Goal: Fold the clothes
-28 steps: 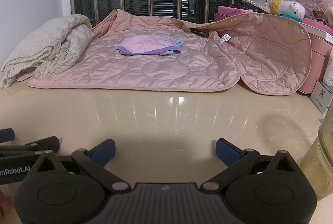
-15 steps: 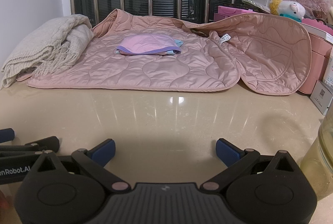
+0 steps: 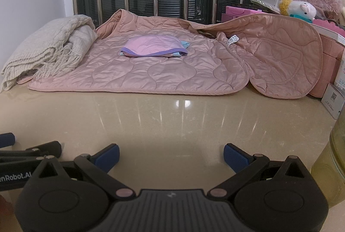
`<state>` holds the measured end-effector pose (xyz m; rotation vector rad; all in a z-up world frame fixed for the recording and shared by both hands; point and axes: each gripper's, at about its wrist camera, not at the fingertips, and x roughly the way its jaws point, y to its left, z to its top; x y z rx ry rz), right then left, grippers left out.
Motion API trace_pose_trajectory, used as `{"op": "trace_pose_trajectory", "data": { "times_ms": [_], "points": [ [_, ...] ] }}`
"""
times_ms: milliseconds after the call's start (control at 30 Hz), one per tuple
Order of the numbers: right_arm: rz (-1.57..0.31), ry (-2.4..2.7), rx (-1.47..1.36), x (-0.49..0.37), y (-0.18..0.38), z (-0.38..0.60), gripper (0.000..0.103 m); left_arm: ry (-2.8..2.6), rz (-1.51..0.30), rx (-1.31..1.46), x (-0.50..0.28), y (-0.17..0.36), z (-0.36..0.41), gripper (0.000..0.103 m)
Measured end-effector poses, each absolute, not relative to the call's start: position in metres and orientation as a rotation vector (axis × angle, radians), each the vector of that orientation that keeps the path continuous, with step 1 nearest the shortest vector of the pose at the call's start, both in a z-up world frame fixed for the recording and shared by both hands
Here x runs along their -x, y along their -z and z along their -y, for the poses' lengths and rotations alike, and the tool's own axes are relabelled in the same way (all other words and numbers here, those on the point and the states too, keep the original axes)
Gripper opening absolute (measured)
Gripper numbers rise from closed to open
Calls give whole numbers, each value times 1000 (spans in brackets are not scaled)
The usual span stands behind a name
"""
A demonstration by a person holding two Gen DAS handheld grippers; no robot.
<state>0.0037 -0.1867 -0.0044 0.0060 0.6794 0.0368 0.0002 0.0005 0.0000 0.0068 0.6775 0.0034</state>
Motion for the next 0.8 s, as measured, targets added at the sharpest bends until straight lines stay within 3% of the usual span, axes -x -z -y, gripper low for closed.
{"op": "trace_pose_trajectory", "data": {
  "times_ms": [567,667,800],
  "points": [
    [-701,-58,7,-9,2,188,103,51,-652,-1,-1,-14,-3,103],
    [-684,-71,-23,-19,-12,194,102,75,-571,115,-13,-39,-14,103],
    [-580,-108,-115,-49,-49,206,103,170,-606,283,-75,-70,-25,103]
  ]
}}
